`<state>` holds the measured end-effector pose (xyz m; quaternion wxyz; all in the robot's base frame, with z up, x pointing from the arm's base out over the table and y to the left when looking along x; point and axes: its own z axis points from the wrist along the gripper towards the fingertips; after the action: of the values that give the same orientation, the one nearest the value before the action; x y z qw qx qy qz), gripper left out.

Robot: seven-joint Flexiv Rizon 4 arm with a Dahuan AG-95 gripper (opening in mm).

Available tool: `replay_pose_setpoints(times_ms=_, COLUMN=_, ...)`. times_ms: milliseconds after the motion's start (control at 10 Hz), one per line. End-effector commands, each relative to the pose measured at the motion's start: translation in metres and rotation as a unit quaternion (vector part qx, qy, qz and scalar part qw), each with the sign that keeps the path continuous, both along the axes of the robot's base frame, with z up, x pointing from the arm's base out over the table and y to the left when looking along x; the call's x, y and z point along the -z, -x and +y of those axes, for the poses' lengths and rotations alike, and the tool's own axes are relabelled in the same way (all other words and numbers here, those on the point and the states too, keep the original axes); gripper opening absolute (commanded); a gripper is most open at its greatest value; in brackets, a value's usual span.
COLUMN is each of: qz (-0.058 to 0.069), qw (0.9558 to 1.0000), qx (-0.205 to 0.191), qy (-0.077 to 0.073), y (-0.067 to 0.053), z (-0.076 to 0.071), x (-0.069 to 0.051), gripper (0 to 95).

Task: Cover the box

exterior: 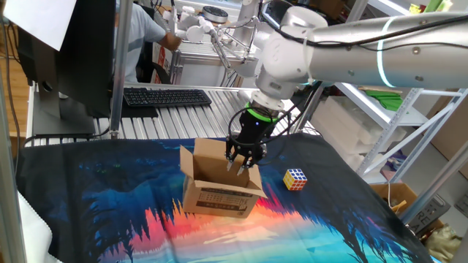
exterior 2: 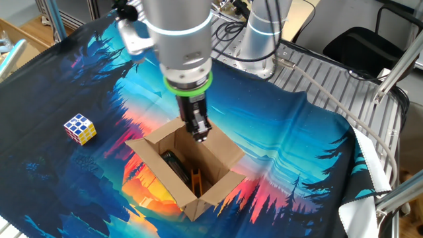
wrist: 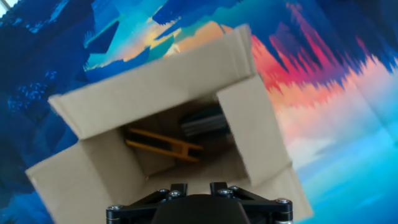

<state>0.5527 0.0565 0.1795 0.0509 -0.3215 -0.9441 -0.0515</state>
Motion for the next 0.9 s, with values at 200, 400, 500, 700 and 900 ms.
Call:
replay_pose_setpoints(times_ms=200, qz=0.003, qw=0.9997, qx=0.025, qy=0.001, y=0.007, z=0.018, x=-0.013, gripper=19.0)
replay_pose_setpoints(times_ms=400, qz=0.004, qw=0.9996, qx=0.028, qy=0.003, y=0.006, z=0.026, x=-0.016, gripper=19.0)
replay_pose_setpoints(times_ms=500, qz=0.004, qw=0.9998, qx=0.019, qy=0.005, y=0.006, z=0.028, x=-0.017, gripper=19.0)
replay_pose_setpoints(times_ms=700, qz=0.008, qw=0.9997, qx=-0.015, qy=0.018, y=0.006, z=0.028, x=-0.017, gripper=19.0)
replay_pose_setpoints(times_ms=900, qz=0.018, qw=0.9979, qx=-0.051, qy=0.034, y=0.006, z=0.028, x=-0.017, gripper=19.0)
